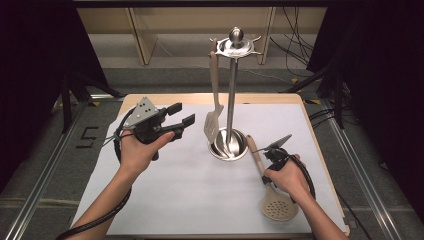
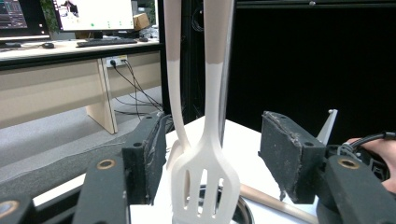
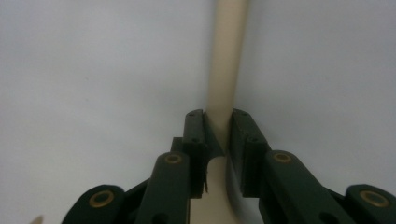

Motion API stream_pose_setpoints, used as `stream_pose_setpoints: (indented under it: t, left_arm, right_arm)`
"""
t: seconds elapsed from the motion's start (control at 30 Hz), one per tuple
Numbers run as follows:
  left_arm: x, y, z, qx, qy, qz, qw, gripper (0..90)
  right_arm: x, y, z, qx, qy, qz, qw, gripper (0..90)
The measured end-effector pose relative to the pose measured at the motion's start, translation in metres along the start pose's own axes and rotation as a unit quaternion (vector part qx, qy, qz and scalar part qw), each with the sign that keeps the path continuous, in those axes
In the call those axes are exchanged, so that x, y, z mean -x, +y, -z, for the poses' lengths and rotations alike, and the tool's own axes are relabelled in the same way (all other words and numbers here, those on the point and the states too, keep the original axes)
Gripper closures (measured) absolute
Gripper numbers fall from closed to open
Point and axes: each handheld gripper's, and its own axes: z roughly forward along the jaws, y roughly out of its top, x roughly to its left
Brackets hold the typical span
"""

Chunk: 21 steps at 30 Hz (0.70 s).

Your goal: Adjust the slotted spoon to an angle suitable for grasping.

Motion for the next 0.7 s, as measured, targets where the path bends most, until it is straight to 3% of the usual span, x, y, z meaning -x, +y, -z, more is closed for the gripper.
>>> stream_pose_setpoints:
  t: [0.07, 0.1, 0.2, 0.23, 0.3, 0.4, 0.47, 0.5, 0.7]
  left_arm:
    - [0.000, 0.001, 0.000, 0.001, 0.001, 0.000, 1.0000, 40.6]
    - [0.000, 0.001, 0.001, 0.002, 0.000, -0.001, 1.0000, 40.6]
    - [0.001, 0.001, 0.000, 0.001, -0.001, -0.002, 1.0000, 40.6]
    - [0.001, 0.001, 0.000, 0.000, -0.001, -0.001, 1.0000, 40.5]
    - [0.002, 0.000, -0.001, -0.001, -0.003, -0.001, 1.0000, 40.6]
    - [0.002, -0.001, -0.002, -0.003, -0.005, 0.003, 1.0000, 40.5]
    - [0.002, -0.002, -0.003, -0.004, -0.005, 0.003, 1.0000, 40.4]
    - [0.002, -0.002, -0.003, -0.004, -0.006, 0.003, 1.0000, 40.3]
    - [0.002, -0.003, -0.003, -0.007, -0.007, 0.005, 0.9999, 40.2]
  right_arm:
    - [0.004, -0.002, 0.002, -0.006, -0.008, 0.017, 0.9998, 79.1]
    - [0.002, -0.004, 0.002, -0.012, -0.008, 0.006, 0.9999, 79.1]
    - [0.004, -0.008, 0.003, -0.016, -0.018, 0.017, 0.9996, 79.0]
    - [0.001, -0.009, 0.004, -0.031, -0.011, -0.001, 0.9995, 78.6]
    - [0.001, -0.009, 0.005, -0.025, -0.001, -0.007, 0.9997, 71.9]
    - [0.002, -0.005, 0.009, 0.004, -0.001, 0.004, 1.0000, 66.7]
    - [0.005, -0.002, 0.008, 0.033, -0.018, 0.033, 0.9988, 63.9]
    - [0.006, 0.000, 0.007, 0.033, -0.020, 0.046, 0.9982, 63.7]
    - [0.005, 0.003, -0.003, 0.019, -0.022, 0.041, 0.9987, 66.0]
